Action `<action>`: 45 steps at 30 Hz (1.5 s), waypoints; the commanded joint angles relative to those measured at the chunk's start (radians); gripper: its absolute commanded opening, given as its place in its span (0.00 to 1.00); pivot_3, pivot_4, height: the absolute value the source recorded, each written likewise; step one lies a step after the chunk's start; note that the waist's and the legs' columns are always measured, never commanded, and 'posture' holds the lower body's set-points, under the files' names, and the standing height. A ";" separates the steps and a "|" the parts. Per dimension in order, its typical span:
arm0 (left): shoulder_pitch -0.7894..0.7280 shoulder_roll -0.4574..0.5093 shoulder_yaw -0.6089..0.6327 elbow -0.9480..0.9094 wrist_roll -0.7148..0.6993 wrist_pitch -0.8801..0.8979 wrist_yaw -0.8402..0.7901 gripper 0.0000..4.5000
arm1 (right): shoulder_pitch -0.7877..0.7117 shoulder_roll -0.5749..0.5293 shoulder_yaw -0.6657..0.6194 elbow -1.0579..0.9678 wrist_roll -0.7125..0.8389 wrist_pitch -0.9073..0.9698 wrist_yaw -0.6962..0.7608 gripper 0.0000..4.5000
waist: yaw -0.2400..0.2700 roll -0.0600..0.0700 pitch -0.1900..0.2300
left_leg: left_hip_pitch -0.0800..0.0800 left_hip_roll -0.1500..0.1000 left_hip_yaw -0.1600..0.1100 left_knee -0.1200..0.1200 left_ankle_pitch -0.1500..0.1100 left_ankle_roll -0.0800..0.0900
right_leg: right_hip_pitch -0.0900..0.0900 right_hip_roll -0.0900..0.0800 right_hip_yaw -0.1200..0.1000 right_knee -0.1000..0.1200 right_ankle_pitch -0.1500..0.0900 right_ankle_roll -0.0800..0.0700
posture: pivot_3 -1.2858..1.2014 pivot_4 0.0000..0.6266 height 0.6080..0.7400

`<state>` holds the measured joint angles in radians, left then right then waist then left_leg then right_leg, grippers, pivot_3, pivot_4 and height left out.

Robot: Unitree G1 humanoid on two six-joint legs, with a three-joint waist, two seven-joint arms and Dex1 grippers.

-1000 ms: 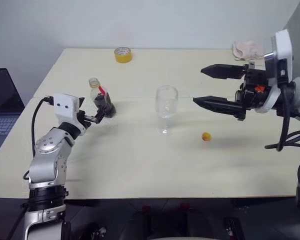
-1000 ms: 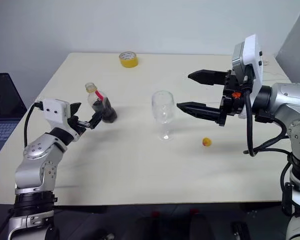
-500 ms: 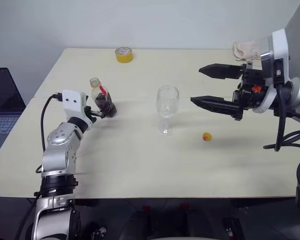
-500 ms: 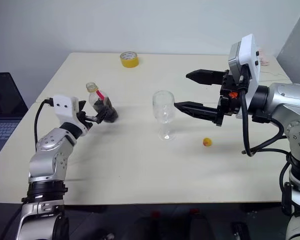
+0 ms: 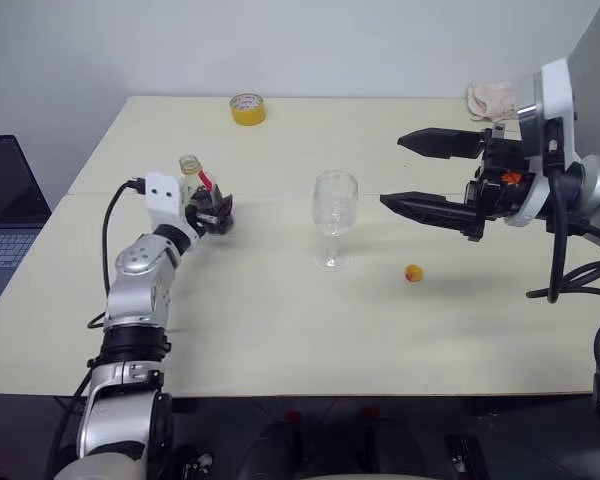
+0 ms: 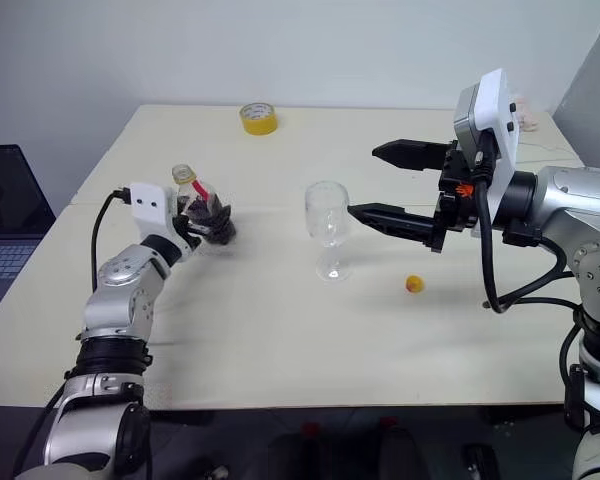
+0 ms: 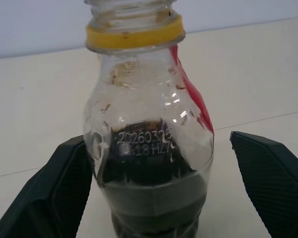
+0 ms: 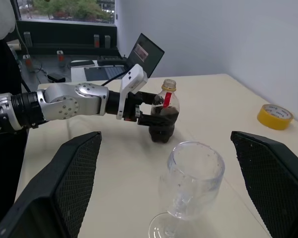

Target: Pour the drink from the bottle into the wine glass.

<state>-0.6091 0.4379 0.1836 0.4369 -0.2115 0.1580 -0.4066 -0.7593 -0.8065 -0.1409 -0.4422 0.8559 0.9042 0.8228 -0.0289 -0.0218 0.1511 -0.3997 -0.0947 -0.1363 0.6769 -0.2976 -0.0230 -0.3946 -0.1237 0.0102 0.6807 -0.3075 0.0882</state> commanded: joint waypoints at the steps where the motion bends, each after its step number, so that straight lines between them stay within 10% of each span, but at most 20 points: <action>1: -0.037 -0.002 0.005 0.021 0.007 -0.051 -0.005 1.00 | -0.009 -0.018 -0.011 -0.037 0.005 -0.004 -0.012 0.99 | 0.000 0.000 0.000 | 0.000 0.000 0.000 0.000 0.000 0.000 | 0.000 0.000 0.000 0.000 0.000 0.000 | 0.52 0.24 1.00; 3: -0.050 -0.006 0.004 0.039 0.007 -0.065 -0.006 1.00 | -0.008 -0.019 -0.009 -0.036 0.003 -0.005 -0.014 0.99 | 0.000 0.000 0.000 | 0.000 0.000 0.000 0.000 0.000 0.000 | 0.000 0.000 0.000 0.000 0.000 0.000 | 0.52 0.24 1.00; 11: -0.067 -0.002 0.004 0.068 0.013 -0.100 -0.001 0.48 | 0.004 -0.030 -0.003 -0.038 -0.007 -0.007 -0.019 1.00 | 0.000 -0.001 0.000 | 0.000 0.000 0.000 0.000 0.000 0.000 | 0.000 0.000 0.000 0.000 0.000 0.000 | 0.52 0.24 1.00; 17: -0.077 0.026 -0.012 0.021 0.046 -0.115 -0.001 0.36 | 0.004 -0.018 -0.023 -0.027 0.013 -0.001 -0.032 1.00 | 0.000 -0.002 0.001 | 0.000 0.000 0.000 0.000 0.000 0.000 | -0.001 0.000 0.000 0.000 0.000 0.000 | 0.52 0.24 1.00; 45: -0.327 0.113 -0.311 0.026 0.364 -0.494 -0.149 0.31 | 0.511 0.082 -0.111 -0.272 -0.108 -0.256 -0.179 1.00 | -0.001 -0.007 0.004 | -0.002 -0.001 0.000 0.001 0.000 0.000 | -0.001 0.000 -0.001 0.001 0.000 0.001 | 0.52 0.24 1.00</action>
<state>-0.8849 0.5344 -0.1374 0.4827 0.1407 -0.2787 -0.5768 -0.2444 -0.7303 -0.2541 -0.6737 0.7647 0.6860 0.6592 -0.0304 -0.0286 0.1552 -0.4019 -0.0953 -0.1369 0.6783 -0.2976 -0.0230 -0.3956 -0.1232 0.0086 0.6815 -0.3071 0.0889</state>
